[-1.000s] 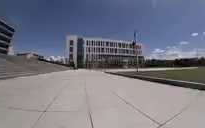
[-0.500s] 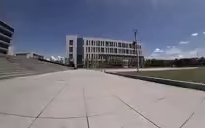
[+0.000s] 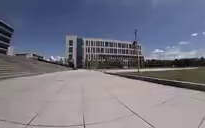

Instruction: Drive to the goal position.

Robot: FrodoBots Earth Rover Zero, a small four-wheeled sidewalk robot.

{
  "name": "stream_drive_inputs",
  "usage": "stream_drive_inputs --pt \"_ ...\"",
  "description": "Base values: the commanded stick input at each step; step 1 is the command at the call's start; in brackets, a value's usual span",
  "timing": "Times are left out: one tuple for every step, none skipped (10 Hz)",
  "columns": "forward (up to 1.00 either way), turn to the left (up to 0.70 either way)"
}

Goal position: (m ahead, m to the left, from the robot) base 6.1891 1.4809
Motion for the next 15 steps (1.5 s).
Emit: stream_drive_inputs --pt "0.40 0.00" --pt "0.40 0.00" --pt "0.41 0.00" --pt "0.48 0.00" --pt "0.53 0.00" --pt "0.54 0.00" --pt "0.50 0.00" --pt "0.45 0.00" --pt "0.43 0.00" --pt "0.43 0.00" --pt "0.44 0.00" --pt "0.43 0.00" --pt "0.43 0.00" --pt "0.38 0.00" --pt "0.36 0.00"
